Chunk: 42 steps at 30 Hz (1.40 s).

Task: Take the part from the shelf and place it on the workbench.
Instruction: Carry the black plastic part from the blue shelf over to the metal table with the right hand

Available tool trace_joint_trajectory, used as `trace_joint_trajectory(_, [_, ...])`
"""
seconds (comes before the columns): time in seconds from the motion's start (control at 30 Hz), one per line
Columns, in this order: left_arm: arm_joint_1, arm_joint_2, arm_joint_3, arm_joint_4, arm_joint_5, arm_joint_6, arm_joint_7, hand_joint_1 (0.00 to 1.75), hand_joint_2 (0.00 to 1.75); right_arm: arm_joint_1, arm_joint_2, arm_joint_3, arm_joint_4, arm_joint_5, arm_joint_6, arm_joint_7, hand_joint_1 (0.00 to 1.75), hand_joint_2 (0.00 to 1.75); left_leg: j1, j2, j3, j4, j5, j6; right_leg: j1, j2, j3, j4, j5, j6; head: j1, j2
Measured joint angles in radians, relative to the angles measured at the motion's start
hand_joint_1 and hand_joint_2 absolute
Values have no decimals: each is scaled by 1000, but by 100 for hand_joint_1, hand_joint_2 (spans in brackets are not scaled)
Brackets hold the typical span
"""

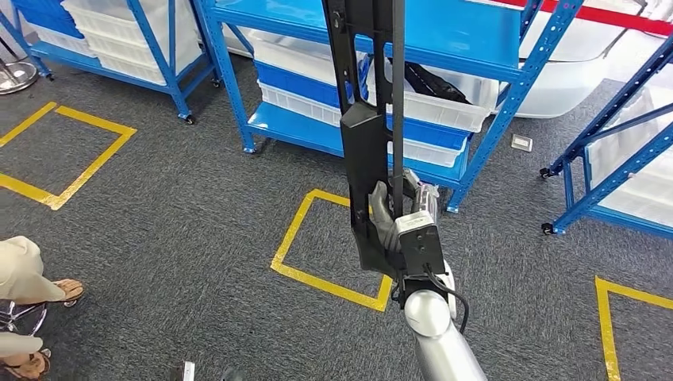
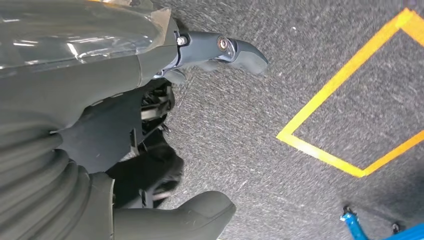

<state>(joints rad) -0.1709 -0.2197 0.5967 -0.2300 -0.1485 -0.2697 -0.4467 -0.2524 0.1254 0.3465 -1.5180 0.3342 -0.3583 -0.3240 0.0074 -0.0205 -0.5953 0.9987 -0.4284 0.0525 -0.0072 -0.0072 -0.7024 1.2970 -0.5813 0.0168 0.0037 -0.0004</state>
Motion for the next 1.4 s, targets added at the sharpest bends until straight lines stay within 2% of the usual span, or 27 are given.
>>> trace_joint_trajectory(0.03, [1,0,0,0,0,1,0,0,175,2,-2,0,0,0,1,0,175,175,0,-9,-1,0,2,-1,-3,1,15,-22,13,9,0,0])
trace_joint_trajectory(0.1, [0,0,0,0,0,5,0,0,175,2,-3,0,0,-2,2,-1,175,175,1,-27,-3,3,4,-7,-15,17,85,-152,64,29,1,0])
trace_joint_trajectory(0.17, [-2,-1,0,0,0,9,0,0,175,1,-3,-1,0,-4,2,-3,175,175,-1,-43,-12,11,5,-18,-21,46,140,-261,94,36,1,0])
trace_joint_trajectory(0.2, [-2,-1,0,0,0,12,0,0,175,1,-4,-1,0,-4,2,-3,175,175,-1,-50,-19,14,8,-24,-21,56,148,-281,98,34,1,0])
trace_joint_trajectory(0.27, [-1,-1,0,0,-1,19,1,0,175,0,-3,-3,0,-6,2,-4,175,175,4,-61,-29,15,15,-38,-18,50,145,-284,102,23,1,0])
trace_joint_trajectory(0.33, [0,-1,0,0,0,26,4,0,175,-2,0,-5,0,-9,2,-5,175,175,8,-42,-45,42,-4,-47,-19,35,145,-288,109,10,-2,0])
trace_joint_trajectory(0.37, [-1,-2,0,0,1,27,5,0,175,-3,1,-6,0,-10,2,-7,175,175,9,-25,-63,83,-30,-51,-20,26,145,-290,111,4,-5,0])
trace_joint_trajectory(0.43, [-3,-2,0,0,5,22,2,0,175,-3,2,-8,0,-11,2,-11,175,175,10,6,-118,211,-98,-57,-14,7,145,-290,112,-5,-10,0])
trace_joint_trajectory(0.47, [-4,-3,0,0,7,18,-1,0,175,-2,2,-9,0,-11,3,-14,175,175,10,11,-142,268,-121,-59,-10,-2,144,-290,111,-7,-10,0])
trace_joint_trajectory(0.5, [-4,-5,0,0,8,15,-5,0,175,0,2,-10,0,-11,3,-16,175,175,11,14,-154,299,-129,-60,-8,-12,144,-290,111,-7,-10,0])
trace_joint_trajectory(0.53, [-4,-6,-2,0,3,15,-9,0,175,0,2,-10,0,-10,3,-18,175,175,11,17,-146,292,-118,-59,-6,-21,144,-290,111,-8,-10,0])
trace_joint_trajectory(0.57, [-5,-8,-5,0,-5,19,-13,0,175,1,2,-11,0,-9,3,-20,175,175,11,20,-120,249,-94,-56,-4,-28,144,-290,111,-8,-10,0])
trace_joint_trajectory(0.63, [-10,-14,-22,-2,-42,50,-19,0,175,1,3,-11,-2,-6,3,-24,175,175,6,44,-41,114,-43,-46,1,-43,144,-289,110,-7,-10,0])
trace_joint_trajectory(0.7, [-17,-21,-52,-3,-98,101,-24,0,175,2,4,-11,-6,-5,3,-28,175,175,-4,64,0,35,-27,-37,7,-56,141,-288,110,-6,-9,0])
trace_joint_trajectory(0.77, [-21,-26,-88,-3,-143,142,-27,0,175,3,6,-10,-8,-4,3,-31,175,175,-10,55,-2,24,-25,-27,9,-69,140,-287,110,-2,-8,0])
trace_joint_trajectory(0.83, [-21,-30,-116,-3,-163,165,-29,0,175,5,7,-8,-12,-4,3,-31,175,175,-8,40,0,14,-17,-14,7,-56,130,-269,95,3,-8,0])
trace_joint_trajectory(0.9, [-23,-34,-135,-3,-167,170,-31,0,175,6,6,-7,-16,-4,2,-33,175,175,-4,26,1,8,-9,-3,3,-22,91,-183,49,1,-5,0])
trace_joint_trajectory(0.97, [-23,-36,-145,-3,-158,141,-36,0,175,10,3,-7,-18,-5,2,-34,175,175,-4,9,-2,8,-7,1,-2,-6,33,-52,-2,-3,-1,0])
trace_joint_trajectory(1.0, [-22,-37,-147,-3,-147,112,-39,0,175,13,2,-7,-18,-6,2,-35,175,175,-4,-2,-3,9,-6,1,-4,-3,14,-12,-12,0,-1,0])
trace_joint_trajectory(1.03, [-21,-37,-147,-3,-133,82,-41,0,175,16,1,-7,-18,-8,2,-36,175,175,-4,-12,-3,10,-6,1,-7,-2,13,-9,-5,8,0,0])
trace_joint_trajectory(1.07, [-20,-36,-147,-2,-122,59,-42,0,175,17,-1,-7,-19,-9,2,-36,175,175,-3,-22,-3,11,-6,0,-11,1,31,-47,17,19,0,0])
trace_joint_trajectory(1.13, [-19,-36,-146,-2,-110,41,-44,0,175,18,-2,-7,-20,-11,1,-38,175,175,-1,-42,-5,17,-8,-6,-23,24,93,-175,69,40,0,0])
trace_joint_trajectory(1.17, [-18,-35,-146,-3,-108,41,-46,0,175,21,-3,-7,-23,-11,0,-40,175,175,-1,-52,-10,22,-9,-12,-26,38,117,-227,85,43,1,0])
trace_joint_trajectory(1.23, [-15,-34,-145,-2,-105,40,-52,0,175,36,-4,-7,-28,-13,-2,-48,175,175,-1,-68,-23,29,-6,-26,-25,55,133,-263,90,37,0,0])
trace_joint_trajectory(1.3, [-7,-33,-145,-2,-103,41,-57,0,175,55,-6,-7,-34,-15,-4,-57,175,175,4,-75,-31,32,-5,-35,-22,42,133,-265,94,28,-1,0])
trace_joint_trajectory(1.37, [-2,-32,-145,-2,-101,41,-59,0,175,67,-6,-6,-40,-17,-6,-62,175,175,6,-44,-48,68,-30,-42,-22,28,135,-266,97,17,-5,0])
trace_joint_trajectory(1.4, [-2,-31,-145,-2,-99,41,-60,0,175,70,-6,-6,-43,-17,-6,-64,175,175,6,-20,-70,117,-58,-46,-20,20,135,-267,97,10,-7,0])
